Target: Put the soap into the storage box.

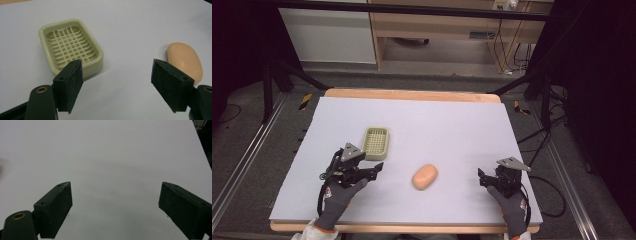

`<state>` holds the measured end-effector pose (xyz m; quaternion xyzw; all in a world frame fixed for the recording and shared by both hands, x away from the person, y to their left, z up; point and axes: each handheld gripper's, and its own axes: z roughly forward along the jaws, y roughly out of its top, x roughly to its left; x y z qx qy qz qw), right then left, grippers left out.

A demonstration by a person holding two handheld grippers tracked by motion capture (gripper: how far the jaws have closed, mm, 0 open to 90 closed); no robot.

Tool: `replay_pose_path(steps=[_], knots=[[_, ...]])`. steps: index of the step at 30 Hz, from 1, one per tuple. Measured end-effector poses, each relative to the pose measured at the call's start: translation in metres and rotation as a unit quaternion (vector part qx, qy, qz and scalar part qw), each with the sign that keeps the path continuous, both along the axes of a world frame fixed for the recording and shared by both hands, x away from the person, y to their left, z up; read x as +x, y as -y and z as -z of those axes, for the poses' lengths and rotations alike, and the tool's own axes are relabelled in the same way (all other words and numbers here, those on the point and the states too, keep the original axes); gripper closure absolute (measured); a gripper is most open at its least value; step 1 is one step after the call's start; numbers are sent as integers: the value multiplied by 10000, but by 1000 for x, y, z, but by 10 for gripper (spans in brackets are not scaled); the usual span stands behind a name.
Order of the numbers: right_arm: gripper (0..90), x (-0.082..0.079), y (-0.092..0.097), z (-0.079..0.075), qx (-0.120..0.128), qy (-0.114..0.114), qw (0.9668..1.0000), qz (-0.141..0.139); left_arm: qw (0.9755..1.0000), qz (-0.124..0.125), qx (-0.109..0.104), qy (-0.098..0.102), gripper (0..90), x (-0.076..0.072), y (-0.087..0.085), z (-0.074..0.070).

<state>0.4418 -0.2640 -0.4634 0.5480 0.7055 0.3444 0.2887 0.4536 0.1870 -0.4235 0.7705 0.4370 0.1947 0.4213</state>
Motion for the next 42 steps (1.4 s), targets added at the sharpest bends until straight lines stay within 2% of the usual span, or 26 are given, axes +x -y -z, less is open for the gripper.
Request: replay_pose_path(steps=[6,18,37,42], knots=[[128,0,0,-1,0,-8,10000,-16,9998,188,67,-4,244,4,19,-2],[117,1,1,2,62,-57,10000,14,9988,486,100,20,233,10,44,-18],[95,2,3,3,39,-42,9999,92,9943,979,386,-159,217,16,87,-13],[94,2,2,3,35,-54,9999,88,9930,1089,432,-152,215,15,97,-15]])
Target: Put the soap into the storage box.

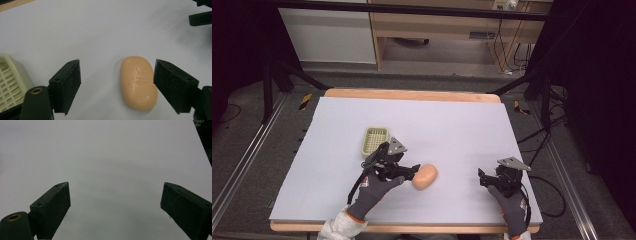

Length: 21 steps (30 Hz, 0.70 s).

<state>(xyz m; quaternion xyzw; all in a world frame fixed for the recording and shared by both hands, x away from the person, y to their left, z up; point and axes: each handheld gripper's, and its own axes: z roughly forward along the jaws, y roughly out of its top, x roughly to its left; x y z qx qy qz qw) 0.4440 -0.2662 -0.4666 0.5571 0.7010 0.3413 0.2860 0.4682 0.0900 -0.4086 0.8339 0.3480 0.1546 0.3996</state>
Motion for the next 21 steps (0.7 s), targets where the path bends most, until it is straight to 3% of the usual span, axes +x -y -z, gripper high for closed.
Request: replay_pose_path(steps=[21], knots=[[95,-1,1,0,4,19,10000,22,9984,334,408,-190,209,1,26,7]])
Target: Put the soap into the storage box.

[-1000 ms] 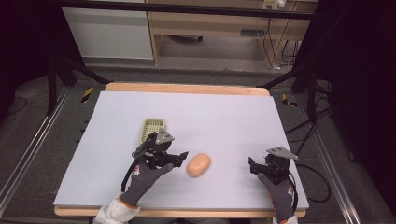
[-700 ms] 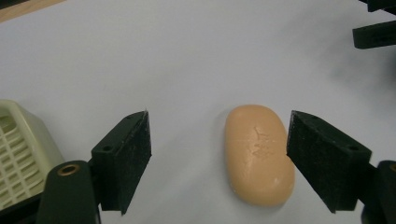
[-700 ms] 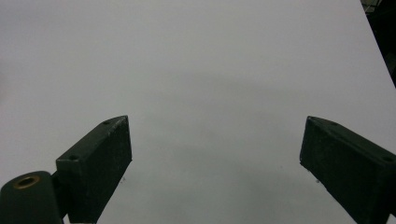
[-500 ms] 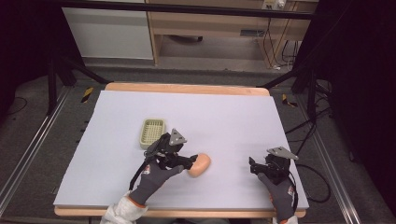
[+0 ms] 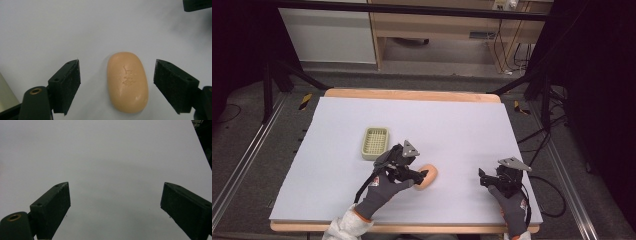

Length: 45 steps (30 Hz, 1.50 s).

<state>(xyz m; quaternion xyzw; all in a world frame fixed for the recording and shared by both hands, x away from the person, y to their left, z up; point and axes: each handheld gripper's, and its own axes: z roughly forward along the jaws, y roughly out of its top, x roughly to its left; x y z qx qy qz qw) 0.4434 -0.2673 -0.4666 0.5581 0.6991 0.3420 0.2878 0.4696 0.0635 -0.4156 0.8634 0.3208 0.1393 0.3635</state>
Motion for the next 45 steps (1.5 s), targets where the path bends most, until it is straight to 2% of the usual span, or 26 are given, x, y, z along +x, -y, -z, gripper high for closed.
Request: replay_pose_path(steps=[7,11,25,37,45], knots=[[95,0,-1,0,42,-18,10000,-24,9997,116,193,-114,203,2,11,9],[95,0,0,0,25,-18,10000,-36,9995,130,277,-93,201,2,16,13],[96,0,0,0,65,-42,10000,-36,9984,184,468,-244,191,6,30,28],[96,1,0,1,48,-60,10000,-59,9969,173,654,-399,188,13,36,40],[96,1,-1,1,49,-71,9999,-72,9962,130,659,-549,199,15,35,49]])
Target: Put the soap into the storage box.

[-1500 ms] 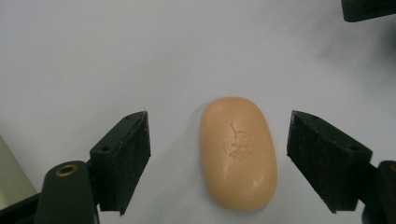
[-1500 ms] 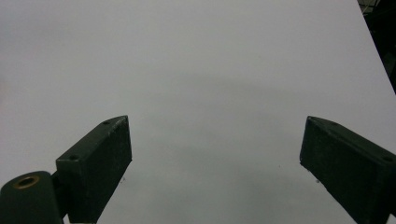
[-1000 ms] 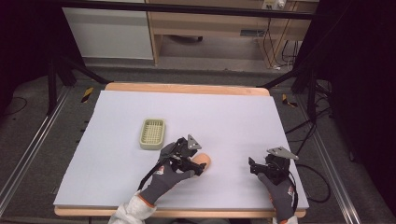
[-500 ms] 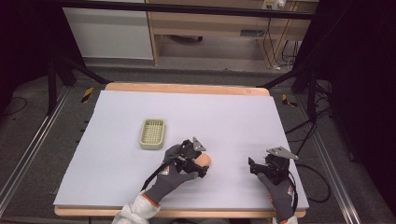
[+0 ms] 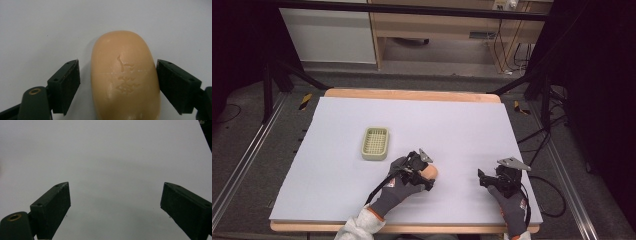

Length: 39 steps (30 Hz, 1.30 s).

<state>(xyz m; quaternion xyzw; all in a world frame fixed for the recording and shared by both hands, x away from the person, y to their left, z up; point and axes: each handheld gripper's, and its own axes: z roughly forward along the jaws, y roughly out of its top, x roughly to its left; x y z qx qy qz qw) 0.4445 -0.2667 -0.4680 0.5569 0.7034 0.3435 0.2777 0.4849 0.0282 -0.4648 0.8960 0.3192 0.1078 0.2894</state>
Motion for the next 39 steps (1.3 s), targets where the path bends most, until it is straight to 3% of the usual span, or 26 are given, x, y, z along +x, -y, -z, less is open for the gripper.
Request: replay_pose_path(steps=[7,19,31,39], knots=[[96,0,0,0,5,-14,10000,0,9999,27,64,-100,231,1,1,3],[96,0,0,0,1,-24,10000,-10,9998,-19,176,-92,303,-1,4,1],[96,1,-1,1,-10,-66,10000,-34,9996,-32,264,-132,314,0,7,-1],[95,1,-1,1,-12,-51,10000,-33,9999,-34,102,-43,316,-5,1,-12]])
